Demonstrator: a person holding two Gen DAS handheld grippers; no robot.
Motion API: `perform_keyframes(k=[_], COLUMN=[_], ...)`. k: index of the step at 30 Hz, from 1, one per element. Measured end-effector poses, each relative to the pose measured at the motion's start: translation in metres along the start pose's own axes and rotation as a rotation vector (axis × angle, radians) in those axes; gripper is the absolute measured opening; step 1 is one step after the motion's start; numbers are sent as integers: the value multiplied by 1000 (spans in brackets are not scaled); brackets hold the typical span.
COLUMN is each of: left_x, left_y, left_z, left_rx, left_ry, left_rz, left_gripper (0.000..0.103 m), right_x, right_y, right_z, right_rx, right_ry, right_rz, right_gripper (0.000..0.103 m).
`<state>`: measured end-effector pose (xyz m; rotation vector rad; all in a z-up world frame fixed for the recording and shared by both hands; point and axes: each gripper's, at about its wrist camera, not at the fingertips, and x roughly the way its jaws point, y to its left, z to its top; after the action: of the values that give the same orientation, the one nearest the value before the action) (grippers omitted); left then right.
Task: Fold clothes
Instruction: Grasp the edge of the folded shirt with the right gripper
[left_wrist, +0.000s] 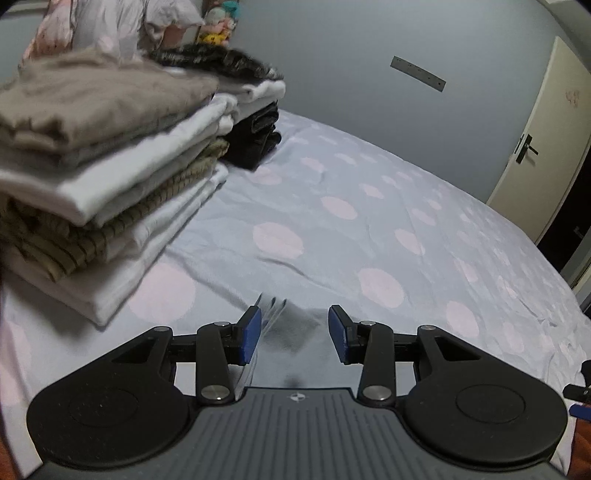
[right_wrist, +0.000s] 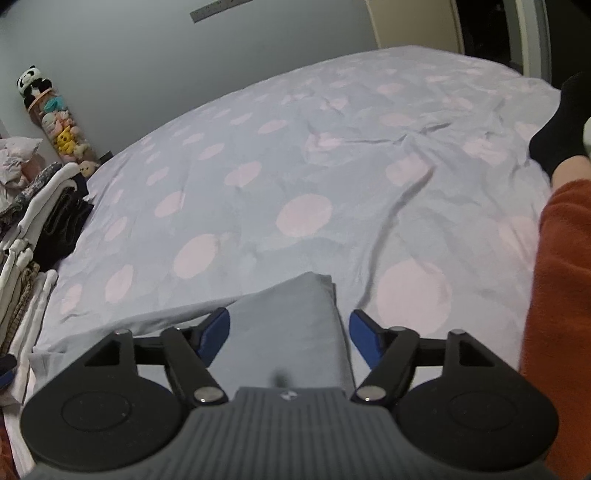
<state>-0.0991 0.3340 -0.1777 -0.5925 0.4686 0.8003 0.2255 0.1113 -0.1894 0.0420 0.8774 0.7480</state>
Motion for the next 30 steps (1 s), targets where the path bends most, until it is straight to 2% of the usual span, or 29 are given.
perform_keyframes(k=[6, 8, 10, 14, 20, 23, 25, 30], left_x=[9, 11, 15, 21, 24, 24, 24, 22], left_y=[9, 9, 9, 5, 5, 6, 5, 7], left_z=[-8, -10, -13, -16, -18, -19, -19, -19], left_rx=[7, 13, 14, 31, 32, 31, 34, 26], left_ry=[30, 38, 53, 69, 76, 78, 76, 72], left_rz=[-17, -22, -28, -17, -14, -14, -16, -24], left_gripper=[47, 48, 48, 48, 48, 48, 48, 48], right_x=[26, 31, 35, 47, 54, 57, 56, 52], right_y=[-18, -22, -22, -24, -23, -23, -23, -25], right_z=[-2, -6, -8, -11, -13, -12, -12, -11], right_rx=[89, 106, 99, 80, 47, 31, 29, 57], right_ry=[27, 2, -9, 30, 35, 38, 39, 37], right_rz=[-24, -49, -52, -14, -10, -12, 3, 28], right_gripper=[74, 72, 68, 62, 60, 53, 39, 22])
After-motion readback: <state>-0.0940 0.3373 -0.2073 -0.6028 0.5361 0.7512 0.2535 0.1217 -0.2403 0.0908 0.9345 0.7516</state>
